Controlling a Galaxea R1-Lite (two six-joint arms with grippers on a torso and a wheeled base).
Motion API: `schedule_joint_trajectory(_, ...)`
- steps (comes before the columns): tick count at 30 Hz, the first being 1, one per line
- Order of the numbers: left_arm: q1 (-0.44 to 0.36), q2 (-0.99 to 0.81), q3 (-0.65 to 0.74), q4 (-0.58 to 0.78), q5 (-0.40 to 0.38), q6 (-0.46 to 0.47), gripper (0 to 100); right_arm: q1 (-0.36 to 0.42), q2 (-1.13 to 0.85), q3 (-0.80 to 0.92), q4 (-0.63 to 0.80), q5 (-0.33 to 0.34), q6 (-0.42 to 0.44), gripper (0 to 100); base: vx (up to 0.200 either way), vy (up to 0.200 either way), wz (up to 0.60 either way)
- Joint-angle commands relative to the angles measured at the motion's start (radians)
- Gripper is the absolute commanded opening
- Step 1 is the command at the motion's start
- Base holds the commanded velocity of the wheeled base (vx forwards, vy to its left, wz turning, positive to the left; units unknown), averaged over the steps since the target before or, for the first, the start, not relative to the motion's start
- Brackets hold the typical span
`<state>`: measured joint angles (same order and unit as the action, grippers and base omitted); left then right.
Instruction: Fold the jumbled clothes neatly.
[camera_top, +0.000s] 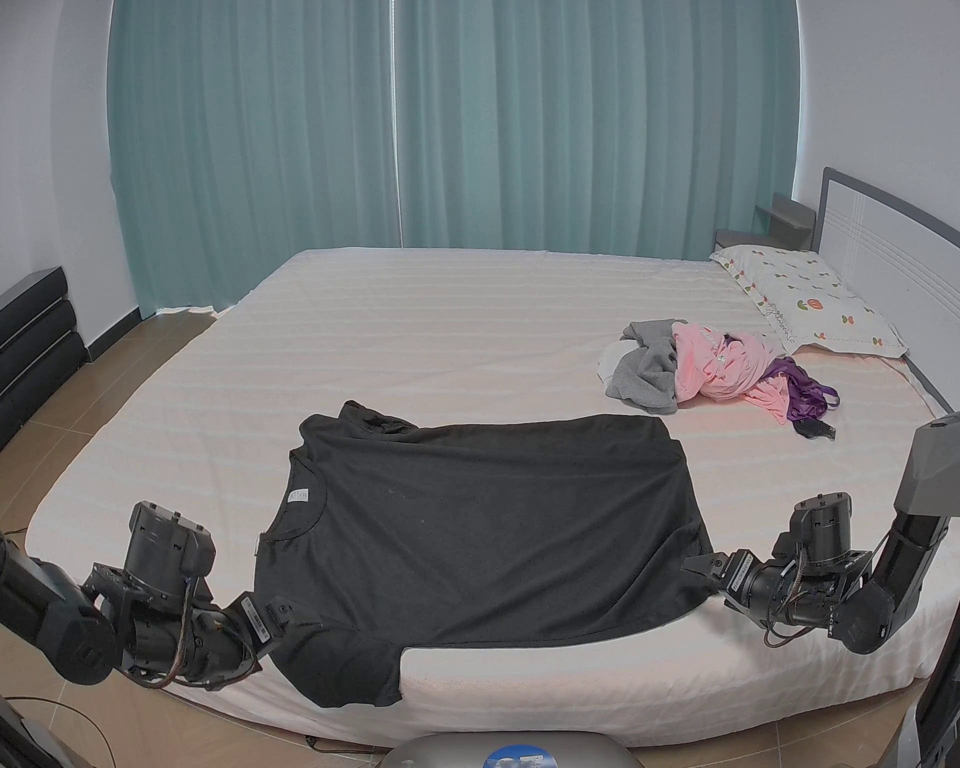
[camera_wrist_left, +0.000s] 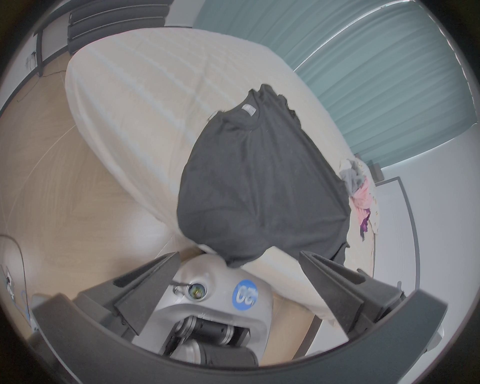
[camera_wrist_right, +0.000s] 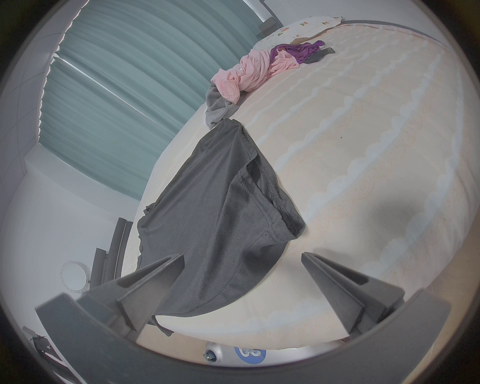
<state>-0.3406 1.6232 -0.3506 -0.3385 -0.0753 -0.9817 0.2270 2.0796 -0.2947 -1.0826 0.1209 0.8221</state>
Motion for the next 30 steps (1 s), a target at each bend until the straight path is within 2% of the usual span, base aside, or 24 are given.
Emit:
schedule_joint_trajectory(1,0.091,0.122,-0.068,-0.071,-0.008,0.049,100,0.000,0.002,0.000,0.000,0.000,0.000,100,0.000,0.000,0.00)
schedule_joint_trajectory(3,0.117,0.144,-0.085,-0.082,-0.009,0.055,100,0.000,0.002,0.000,0.000,0.000,0.000,100,0.000,0.000,0.00)
schedule_joint_trajectory(4,0.155,0.179,-0.117,-0.089,-0.018,0.060,100,-0.003,0.004,0.002,0.000,0.000,-0.003,100,0.000,0.000,0.00)
schedule_joint_trajectory(7,0.183,0.219,-0.142,-0.089,-0.046,0.061,100,-0.008,0.002,0.002,0.000,-0.003,-0.008,100,0.000,0.000,0.00)
schedule_joint_trajectory(12,0.183,0.218,-0.145,-0.091,-0.084,0.060,100,-0.014,0.030,0.000,0.001,-0.015,-0.011,100,0.000,0.000,0.00)
schedule_joint_trajectory(24,0.186,0.231,-0.128,-0.091,-0.110,0.060,100,-0.028,0.117,-0.057,-0.002,-0.046,-0.008,100,0.000,0.000,0.00)
schedule_joint_trajectory(25,0.187,0.231,-0.128,-0.091,-0.110,0.060,100,-0.029,0.119,-0.061,-0.002,-0.046,-0.008,0,0.000,0.000,0.00)
schedule_joint_trajectory(30,0.190,0.231,-0.128,-0.091,-0.109,0.058,100,-0.034,0.105,-0.055,0.013,-0.056,-0.009,0,0.000,0.000,0.00)
